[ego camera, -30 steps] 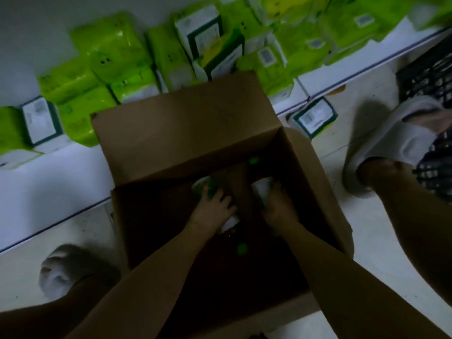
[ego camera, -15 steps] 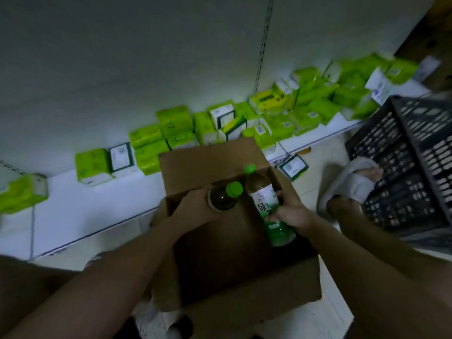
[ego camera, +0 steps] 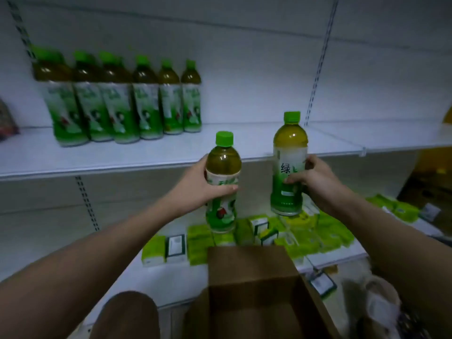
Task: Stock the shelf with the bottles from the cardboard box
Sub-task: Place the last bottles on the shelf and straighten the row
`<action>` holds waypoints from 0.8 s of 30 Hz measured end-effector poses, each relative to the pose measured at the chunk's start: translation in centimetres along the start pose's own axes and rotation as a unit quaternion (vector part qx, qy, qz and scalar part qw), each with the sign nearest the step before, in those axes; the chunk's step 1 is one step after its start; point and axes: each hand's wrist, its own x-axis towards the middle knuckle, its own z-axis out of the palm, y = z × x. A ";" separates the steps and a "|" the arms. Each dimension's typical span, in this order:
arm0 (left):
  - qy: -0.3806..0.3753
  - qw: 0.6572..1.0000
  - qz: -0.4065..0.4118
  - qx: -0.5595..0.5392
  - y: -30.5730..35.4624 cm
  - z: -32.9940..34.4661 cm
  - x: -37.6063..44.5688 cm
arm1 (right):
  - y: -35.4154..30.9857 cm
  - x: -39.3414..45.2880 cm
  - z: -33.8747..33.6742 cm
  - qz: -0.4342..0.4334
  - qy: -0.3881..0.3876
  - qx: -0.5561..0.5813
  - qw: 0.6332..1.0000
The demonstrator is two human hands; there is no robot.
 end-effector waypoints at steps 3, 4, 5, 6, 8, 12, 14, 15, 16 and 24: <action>0.044 0.998 0.026 0.028 4.1 -4.6 0.6 | -4.5 0.6 2.6 -0.042 -0.026 0.044 0.998; 0.056 0.997 0.037 0.033 5.1 -5.9 0.9 | -5.7 1.0 3.6 -0.055 -0.030 0.048 0.997; 0.070 0.996 0.047 0.040 6.0 -7.1 1.2 | -6.8 1.4 4.7 -0.065 -0.034 0.049 0.996; 0.087 0.994 0.051 0.046 6.6 -8.2 1.6 | -7.7 1.8 5.8 -0.071 -0.038 0.045 0.996; 0.124 0.990 0.041 0.050 7.2 -10.1 2.5 | -9.3 2.9 7.9 -0.077 -0.044 0.033 0.995; 0.193 0.980 -0.011 0.040 6.4 -12.6 5.0 | -10.8 5.5 11.5 -0.096 -0.055 -0.005 0.994; 0.226 0.972 -0.035 0.046 5.7 -13.0 6.4 | -10.4 6.9 13.1 -0.097 -0.059 -0.018 0.993; 0.239 0.969 -0.046 0.052 5.1 -13.0 7.1 | -9.9 7.6 14.0 -0.095 -0.058 -0.021 0.994; 0.251 0.965 -0.059 0.054 4.4 -13.0 7.8 | -9.3 8.3 14.7 -0.095 -0.054 -0.021 0.994; 0.326 0.938 -0.112 0.027 -0.3 -12.6 13.5 | -5.9 14.2 18.5 -0.140 -0.039 -0.018 0.989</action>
